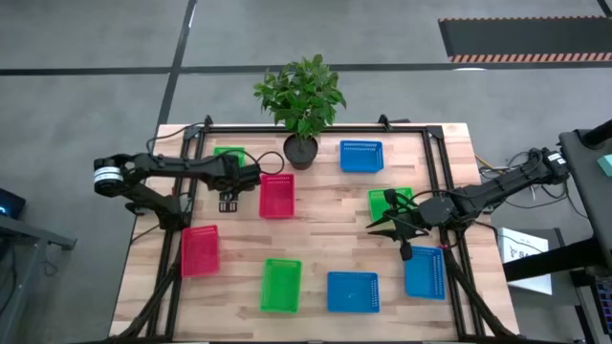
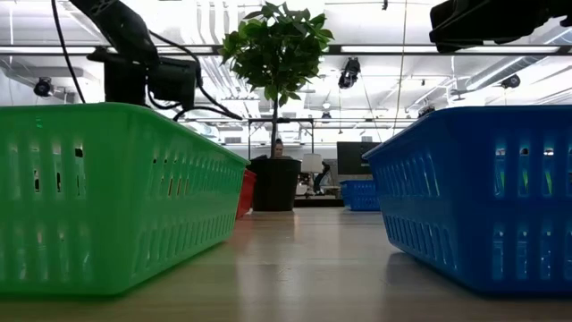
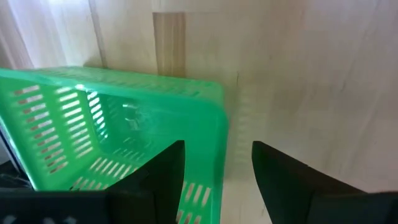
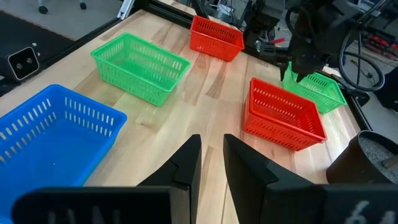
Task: Stack baskets by color
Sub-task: Stack the top green basket on top of the bottom green basket, then stack the top blue basket on top of the bottom left blue basket
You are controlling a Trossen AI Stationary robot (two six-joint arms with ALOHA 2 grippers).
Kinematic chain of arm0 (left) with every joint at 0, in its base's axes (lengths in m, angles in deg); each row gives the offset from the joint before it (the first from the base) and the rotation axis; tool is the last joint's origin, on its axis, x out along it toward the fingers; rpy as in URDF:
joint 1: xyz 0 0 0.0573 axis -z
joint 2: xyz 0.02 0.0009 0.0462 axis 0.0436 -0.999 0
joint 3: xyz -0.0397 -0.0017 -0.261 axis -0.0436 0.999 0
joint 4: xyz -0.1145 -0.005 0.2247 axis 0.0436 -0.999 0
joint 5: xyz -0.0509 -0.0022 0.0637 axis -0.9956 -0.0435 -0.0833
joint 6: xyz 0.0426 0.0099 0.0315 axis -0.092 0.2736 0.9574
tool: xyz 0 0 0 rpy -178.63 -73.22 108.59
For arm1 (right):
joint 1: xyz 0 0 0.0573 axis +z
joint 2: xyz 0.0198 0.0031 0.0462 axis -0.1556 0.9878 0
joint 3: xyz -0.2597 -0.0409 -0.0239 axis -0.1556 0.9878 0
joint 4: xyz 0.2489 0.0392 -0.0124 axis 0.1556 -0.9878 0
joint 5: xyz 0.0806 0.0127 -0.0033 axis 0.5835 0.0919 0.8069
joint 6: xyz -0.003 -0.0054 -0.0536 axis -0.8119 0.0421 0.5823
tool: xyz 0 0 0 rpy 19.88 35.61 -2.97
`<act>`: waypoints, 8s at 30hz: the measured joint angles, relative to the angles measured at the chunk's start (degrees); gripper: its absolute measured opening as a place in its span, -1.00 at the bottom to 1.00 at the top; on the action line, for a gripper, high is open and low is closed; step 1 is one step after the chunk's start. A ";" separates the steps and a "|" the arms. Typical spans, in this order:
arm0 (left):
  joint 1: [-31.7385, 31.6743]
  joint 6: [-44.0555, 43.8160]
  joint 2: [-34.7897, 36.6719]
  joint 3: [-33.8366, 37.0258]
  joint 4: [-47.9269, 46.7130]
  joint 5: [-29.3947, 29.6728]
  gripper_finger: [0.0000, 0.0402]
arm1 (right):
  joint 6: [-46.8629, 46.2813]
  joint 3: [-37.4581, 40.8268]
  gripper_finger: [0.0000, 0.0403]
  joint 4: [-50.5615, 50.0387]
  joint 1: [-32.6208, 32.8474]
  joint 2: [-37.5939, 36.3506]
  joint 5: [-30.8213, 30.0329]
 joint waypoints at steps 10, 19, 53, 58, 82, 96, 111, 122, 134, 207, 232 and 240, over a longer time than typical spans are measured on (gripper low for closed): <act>0.00 0.11 0.00 1.87 0.37 -0.01 -0.18 | 0.22 0.00 -0.70 0.02 0.00 0.00 0.00; 0.00 0.11 0.00 1.95 0.74 -0.01 -0.74 | 0.22 0.00 -0.70 0.02 0.00 0.00 0.00; 20.92 -30.90 0.28 -23.21 -26.32 2.36 -1.00 | -2.03 0.00 -0.70 -1.80 0.04 -0.08 0.02; 29.45 -41.42 0.28 -27.41 -26.17 -0.46 -1.00 | -3.43 0.07 -0.70 -4.22 0.04 -0.98 0.02; 47.99 -63.21 -34.19 -72.69 -38.88 -19.37 -1.00 | 1.51 8.18 -0.70 6.49 -0.09 -10.94 3.26; 52.51 -60.20 -42.71 -81.56 -38.28 -20.09 -1.00 | 3.19 8.24 -0.70 6.82 -0.13 -10.95 3.02; 53.09 -53.98 -43.71 -81.72 -31.81 -15.74 -1.00 | 3.61 8.41 -0.70 6.87 -0.76 -10.86 1.37; 54.07 -51.16 -46.86 -81.59 -31.83 -14.55 -1.00 | 2.80 8.73 -0.70 6.47 -1.17 -10.84 1.34; 54.23 -52.73 -46.82 -81.57 -27.65 -15.77 -1.00 | 2.63 9.39 -0.70 6.51 -1.38 -10.88 -0.24; 46.15 -11.27 -5.13 -22.52 41.22 12.15 -0.99 | -20.18 5.74 -0.70 5.95 -1.36 -2.57 -1.82; 42.80 0.02 19.48 10.54 82.06 33.25 -1.00 | -13.52 -7.45 -0.70 -16.48 -26.98 9.31 2.43; 42.75 0.24 23.36 11.45 82.02 33.96 -1.00 | -7.60 -9.14 -0.27 -17.27 -38.67 15.88 6.54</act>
